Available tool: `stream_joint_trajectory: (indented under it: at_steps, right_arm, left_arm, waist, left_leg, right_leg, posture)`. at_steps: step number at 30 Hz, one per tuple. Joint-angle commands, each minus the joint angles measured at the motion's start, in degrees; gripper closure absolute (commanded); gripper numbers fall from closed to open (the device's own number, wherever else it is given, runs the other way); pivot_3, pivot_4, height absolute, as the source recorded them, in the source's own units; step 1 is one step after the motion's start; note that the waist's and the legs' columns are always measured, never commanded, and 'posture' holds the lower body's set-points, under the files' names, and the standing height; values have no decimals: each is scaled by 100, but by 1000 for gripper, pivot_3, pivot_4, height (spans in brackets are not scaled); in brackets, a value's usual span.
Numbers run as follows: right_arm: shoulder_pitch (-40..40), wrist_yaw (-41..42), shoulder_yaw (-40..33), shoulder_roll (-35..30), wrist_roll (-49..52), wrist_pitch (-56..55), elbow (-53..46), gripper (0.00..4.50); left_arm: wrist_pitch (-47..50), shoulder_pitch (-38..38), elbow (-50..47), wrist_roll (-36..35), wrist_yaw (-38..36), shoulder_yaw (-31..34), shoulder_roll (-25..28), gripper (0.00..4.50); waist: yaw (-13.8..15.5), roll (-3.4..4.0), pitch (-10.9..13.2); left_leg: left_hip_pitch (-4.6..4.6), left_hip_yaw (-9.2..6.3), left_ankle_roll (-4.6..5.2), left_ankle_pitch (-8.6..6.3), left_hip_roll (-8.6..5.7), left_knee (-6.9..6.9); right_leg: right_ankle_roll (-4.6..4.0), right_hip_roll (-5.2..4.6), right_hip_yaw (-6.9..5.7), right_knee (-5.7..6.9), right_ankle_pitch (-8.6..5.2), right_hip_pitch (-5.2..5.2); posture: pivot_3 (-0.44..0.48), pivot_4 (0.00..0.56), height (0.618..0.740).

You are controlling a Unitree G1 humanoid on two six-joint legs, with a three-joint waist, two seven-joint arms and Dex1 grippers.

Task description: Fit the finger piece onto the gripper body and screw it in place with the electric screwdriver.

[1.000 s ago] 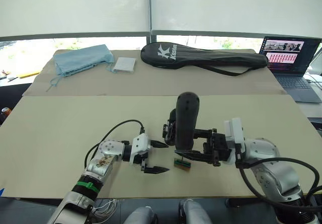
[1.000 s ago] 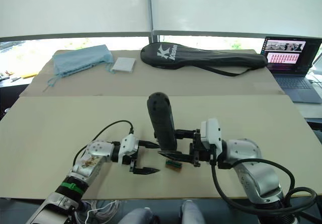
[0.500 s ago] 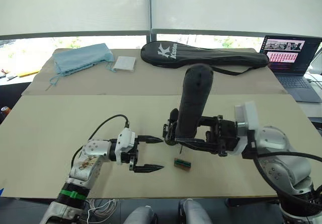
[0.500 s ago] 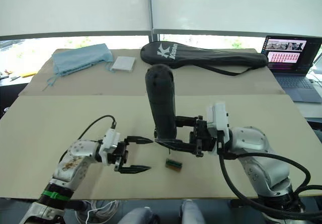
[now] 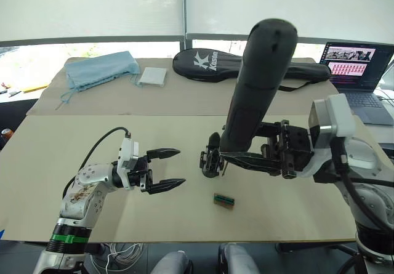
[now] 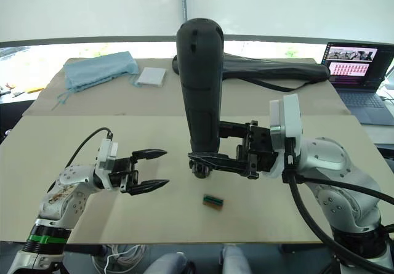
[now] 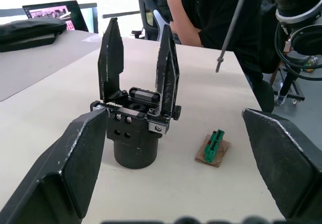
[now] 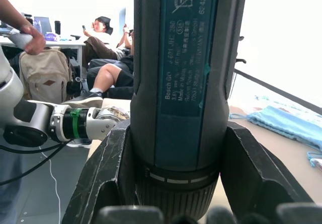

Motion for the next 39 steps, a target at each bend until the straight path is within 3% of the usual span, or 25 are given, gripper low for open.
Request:
stream_joint_trajectory:
  at_steps: [1,7,22,31,34,37,39]
  right_arm:
    - [-158,-97,-314,-63,244,-20,-216,2579]
    - [-201,-124,-324,-85,275,44,-228,2579]
    - [-177,-82,-343,-163,184,28,-180,2579]
    - [-13,-98,-360,-150,118,-21,-254,2579]
    - [67,-89,-404,-158,118,-37,-295,2579]
    - [131,-86,-440,-163,120,-47,-328,2579]
    - [170,-75,-464,-169,123,-56,-343,2579]
  left_arm:
    - [-242,-166,209,486,415,-72,-127,39]
    - [-950,-488,1034,1564,975,-649,-665,39]
    - [-995,-900,1724,2380,1488,-1465,-1580,39]
    - [-900,-1028,1795,2566,1556,-1615,-1685,39]
    - [-854,-1013,1812,2618,1580,-1595,-1614,783]
    - [-858,-1010,1876,2614,1565,-1519,-1496,2175]
    - [-892,-1015,1940,2589,1509,-1493,-1437,2207]
  waist:
    - [8,0,0]
    - [57,-2,2]
    - [70,-6,4]
    - [73,-6,4]
    - [76,-6,4]
    - [72,-6,4]
    - [61,-6,4]
  left_leg:
    - [0,0,0,0,0,0]
    - [-6,0,0,0,-2,4]
    - [-16,0,1,0,0,6]
    - [-16,0,1,1,0,7]
    - [-16,0,1,1,0,7]
    - [-16,0,1,1,0,6]
    - [-16,0,1,1,0,7]
  right_leg:
    - [0,0,0,-1,0,1]
    - [0,-3,-3,-3,0,-1]
    - [1,-3,0,-1,1,-7]
    - [1,-3,0,0,1,-8]
    - [1,-3,0,0,1,-7]
    - [1,-3,0,1,1,-8]
    - [1,-3,1,0,1,-8]
  posture:
    - [0,150,740]
    - [0,150,740]
    - [0,150,740]
    - [0,150,740]
    - [0,150,740]
    - [0,150,740]
    - [0,150,740]
